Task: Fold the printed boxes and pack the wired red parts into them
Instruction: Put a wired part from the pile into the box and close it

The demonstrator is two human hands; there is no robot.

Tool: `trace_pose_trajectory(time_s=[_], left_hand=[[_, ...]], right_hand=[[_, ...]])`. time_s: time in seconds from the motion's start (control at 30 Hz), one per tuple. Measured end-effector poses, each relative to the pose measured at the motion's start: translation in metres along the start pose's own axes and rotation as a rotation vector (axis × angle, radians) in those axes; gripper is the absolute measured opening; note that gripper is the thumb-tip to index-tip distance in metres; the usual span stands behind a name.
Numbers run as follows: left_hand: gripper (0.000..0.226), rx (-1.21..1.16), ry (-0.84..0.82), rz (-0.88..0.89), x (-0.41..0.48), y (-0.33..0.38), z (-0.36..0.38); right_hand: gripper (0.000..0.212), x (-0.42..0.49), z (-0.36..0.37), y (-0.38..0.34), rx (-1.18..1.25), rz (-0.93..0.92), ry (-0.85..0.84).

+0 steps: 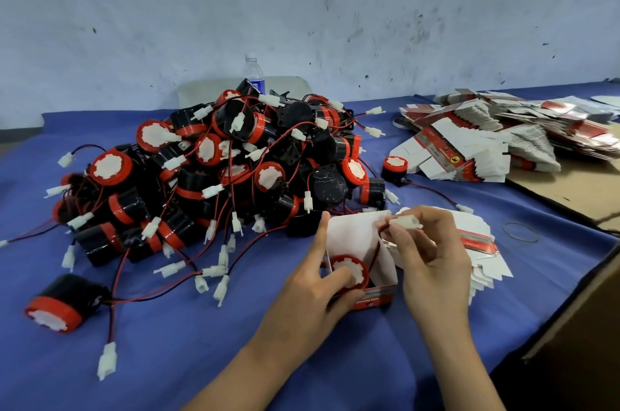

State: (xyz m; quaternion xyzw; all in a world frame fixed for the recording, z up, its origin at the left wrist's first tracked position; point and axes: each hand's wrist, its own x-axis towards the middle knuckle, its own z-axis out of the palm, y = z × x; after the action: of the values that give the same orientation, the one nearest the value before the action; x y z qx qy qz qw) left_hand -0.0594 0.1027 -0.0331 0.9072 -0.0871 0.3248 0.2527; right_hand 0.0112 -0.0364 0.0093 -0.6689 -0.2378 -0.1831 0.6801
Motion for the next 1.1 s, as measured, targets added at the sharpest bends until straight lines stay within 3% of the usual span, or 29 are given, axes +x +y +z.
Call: trace_pose_trajectory(time_s=[0.23,0.5,0.77,0.97,1.1], left_hand=[[0.018,-0.021,-0.041,-0.005,-0.001,0.002,0.002],[0.019,-0.052,-0.044,-0.083,-0.002,0.0,-0.001],[0.016,-0.041,-0.049,-0.083,-0.002,0.002,0.001],[0.014,-0.043,-0.036,-0.092,-0.002,0.005,0.001],[0.014,-0.053,-0.022,-0.085,0.0,0.007,0.001]], right_hand=[[0.027,-0.001,0.006,-0.01,0.105,-0.026,-0.112],[0.057,-0.004,0.007,-0.011,-0.299,-0.141,-0.158],[0.025,-0.006,0.005,-0.002,-0.51,-0.113,-0.133],[0.017,-0.013,0.005,-0.002,-0.734,-0.171,0.065],[0.017,-0.011,0.001,0.006,-0.774,-0.248,-0.031]])
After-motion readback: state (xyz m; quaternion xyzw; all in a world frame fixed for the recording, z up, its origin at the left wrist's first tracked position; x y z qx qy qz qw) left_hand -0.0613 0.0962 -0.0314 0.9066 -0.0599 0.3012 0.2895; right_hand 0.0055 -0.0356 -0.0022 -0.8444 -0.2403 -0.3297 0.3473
